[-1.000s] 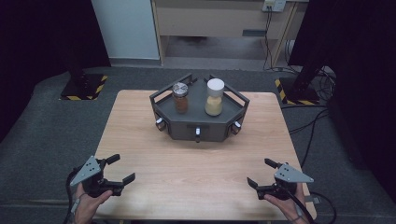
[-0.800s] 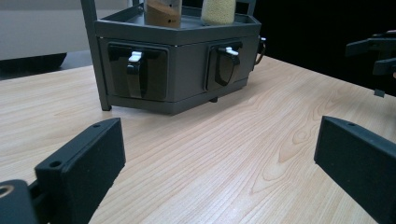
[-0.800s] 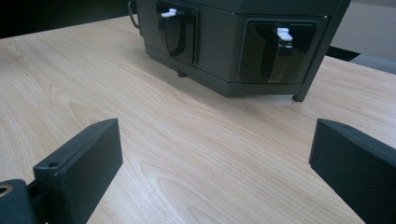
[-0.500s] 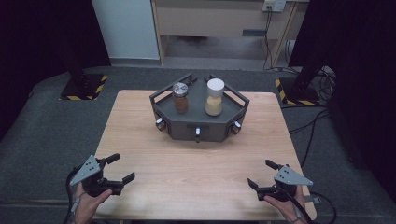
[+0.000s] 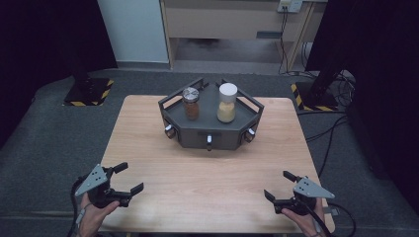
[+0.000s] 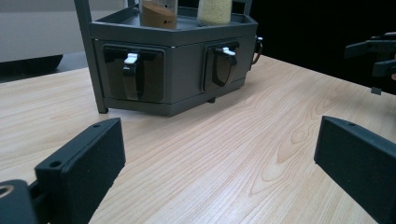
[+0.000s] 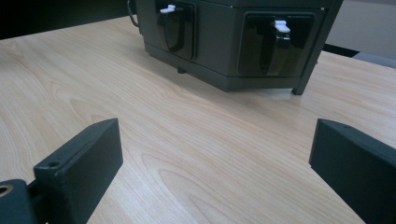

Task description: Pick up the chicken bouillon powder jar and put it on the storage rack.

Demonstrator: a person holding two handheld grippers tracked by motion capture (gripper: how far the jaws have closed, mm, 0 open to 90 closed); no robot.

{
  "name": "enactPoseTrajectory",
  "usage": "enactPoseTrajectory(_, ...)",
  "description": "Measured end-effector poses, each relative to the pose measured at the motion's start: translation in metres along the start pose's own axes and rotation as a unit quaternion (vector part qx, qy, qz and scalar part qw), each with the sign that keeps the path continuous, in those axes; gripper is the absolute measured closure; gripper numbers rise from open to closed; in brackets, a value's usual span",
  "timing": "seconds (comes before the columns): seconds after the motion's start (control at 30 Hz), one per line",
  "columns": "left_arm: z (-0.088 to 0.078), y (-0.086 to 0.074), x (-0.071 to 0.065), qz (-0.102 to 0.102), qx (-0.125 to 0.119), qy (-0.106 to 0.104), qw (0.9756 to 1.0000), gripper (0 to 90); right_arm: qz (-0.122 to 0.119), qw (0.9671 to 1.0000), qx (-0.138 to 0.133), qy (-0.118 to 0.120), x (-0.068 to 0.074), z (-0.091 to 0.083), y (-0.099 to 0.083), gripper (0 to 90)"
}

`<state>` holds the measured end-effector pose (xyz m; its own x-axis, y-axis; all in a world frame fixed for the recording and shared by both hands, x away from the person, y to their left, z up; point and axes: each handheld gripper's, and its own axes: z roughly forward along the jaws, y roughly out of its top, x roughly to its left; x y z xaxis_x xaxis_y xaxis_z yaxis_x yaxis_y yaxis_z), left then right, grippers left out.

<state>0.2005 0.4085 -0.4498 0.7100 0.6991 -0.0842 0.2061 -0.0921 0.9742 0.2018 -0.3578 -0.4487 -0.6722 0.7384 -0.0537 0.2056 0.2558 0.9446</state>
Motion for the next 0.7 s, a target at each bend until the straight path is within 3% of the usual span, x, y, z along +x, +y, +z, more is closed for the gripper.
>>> enactPoseTrajectory(0.3,-0.0010,0.0002,-0.0005,0.004,-0.002,-0.002,1.0000,0.8,-0.007,0.9999,-0.007,-0.007,0.0025,-0.0015,0.0001,3.6)
enactPoseTrajectory(0.7,-0.0021,-0.0012,0.0012,0.000,-0.009,0.001,1.0000,0.7,0.014,0.9989,-0.027,-0.036,0.0007,-0.0074,-0.0048,3.6)
